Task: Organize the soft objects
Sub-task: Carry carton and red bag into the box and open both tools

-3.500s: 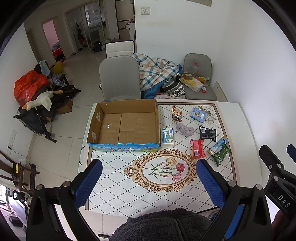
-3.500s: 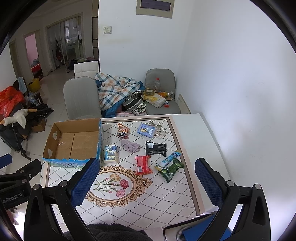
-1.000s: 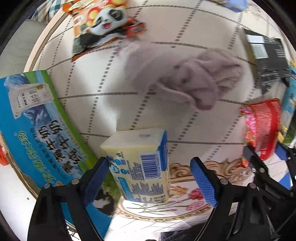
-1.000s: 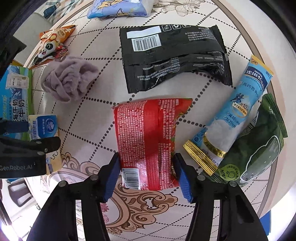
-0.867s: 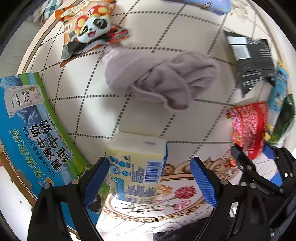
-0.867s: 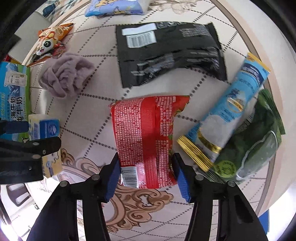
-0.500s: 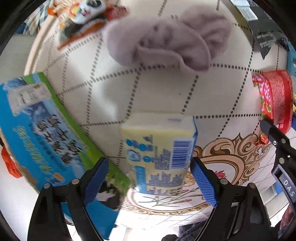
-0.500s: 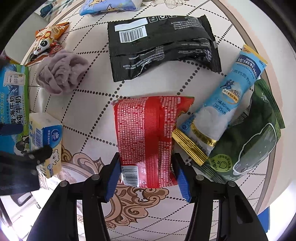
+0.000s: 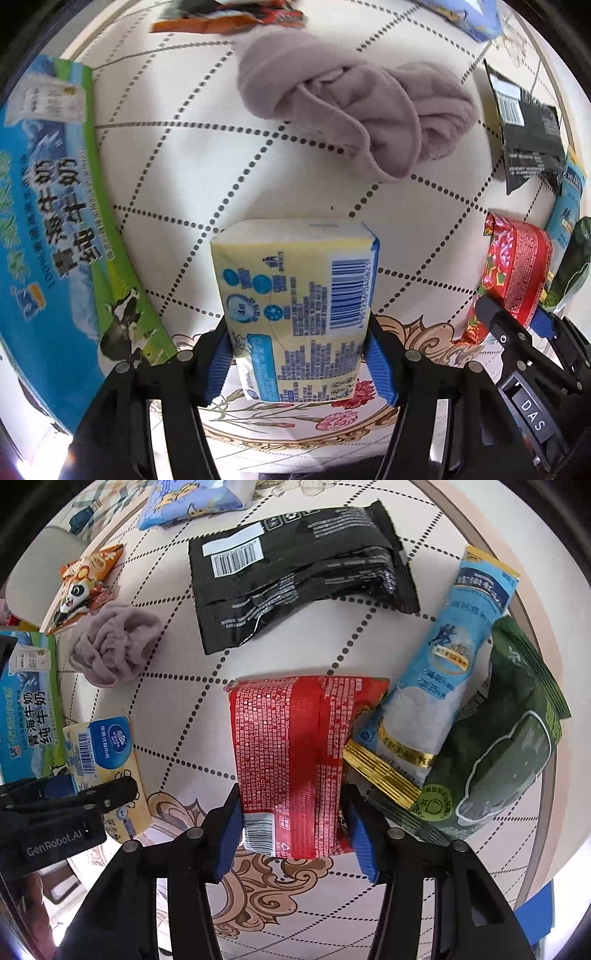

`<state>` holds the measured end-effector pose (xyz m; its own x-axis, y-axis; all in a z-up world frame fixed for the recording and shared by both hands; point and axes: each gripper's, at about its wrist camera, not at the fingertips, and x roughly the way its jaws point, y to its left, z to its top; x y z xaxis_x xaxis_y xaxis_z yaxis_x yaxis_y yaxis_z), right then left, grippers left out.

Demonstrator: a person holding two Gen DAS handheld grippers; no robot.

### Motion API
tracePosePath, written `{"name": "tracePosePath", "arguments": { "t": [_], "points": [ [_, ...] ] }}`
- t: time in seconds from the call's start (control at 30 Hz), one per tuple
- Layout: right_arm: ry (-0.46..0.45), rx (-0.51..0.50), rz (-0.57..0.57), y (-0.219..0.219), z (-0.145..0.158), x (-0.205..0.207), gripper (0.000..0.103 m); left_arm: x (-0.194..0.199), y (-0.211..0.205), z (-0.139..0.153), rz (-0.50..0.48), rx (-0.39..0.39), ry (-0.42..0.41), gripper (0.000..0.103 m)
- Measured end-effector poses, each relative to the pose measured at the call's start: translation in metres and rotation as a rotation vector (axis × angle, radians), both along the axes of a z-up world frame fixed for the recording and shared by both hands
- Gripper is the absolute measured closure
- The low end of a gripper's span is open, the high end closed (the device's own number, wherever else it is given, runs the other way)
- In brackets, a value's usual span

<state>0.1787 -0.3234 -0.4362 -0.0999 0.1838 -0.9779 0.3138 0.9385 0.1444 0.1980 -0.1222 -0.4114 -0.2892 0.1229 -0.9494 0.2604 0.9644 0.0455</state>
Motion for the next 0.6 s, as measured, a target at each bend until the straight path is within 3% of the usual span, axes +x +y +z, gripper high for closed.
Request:
{"name": "tracePosePath", "arguments": {
  "t": [0.1, 0.2, 0.43, 0.6],
  "points": [
    [-0.012, 0.010, 0.003, 0.000, 0.004, 0.003, 0.055, -0.017, 0.005, 0.016, 0.009, -0.008, -0.064, 0.043],
    [-0.022, 0.056, 0.000, -0.007, 0.028, 0.005, 0.057, -0.028, 0.005, 0.045, 0.050, -0.074, -0.112, 0.043],
    [-0.141, 0.140, 0.068, 0.012, 0.105, 0.001, 0.057, -0.045, 0.038, 0.155, 0.121, -0.223, -0.269, 0.043],
    [-0.235, 0.210, 0.163, 0.057, 0.171, 0.012, 0.057, -0.031, 0.089, 0.226, 0.221, -0.245, -0.379, 0.043]
  ]
}}
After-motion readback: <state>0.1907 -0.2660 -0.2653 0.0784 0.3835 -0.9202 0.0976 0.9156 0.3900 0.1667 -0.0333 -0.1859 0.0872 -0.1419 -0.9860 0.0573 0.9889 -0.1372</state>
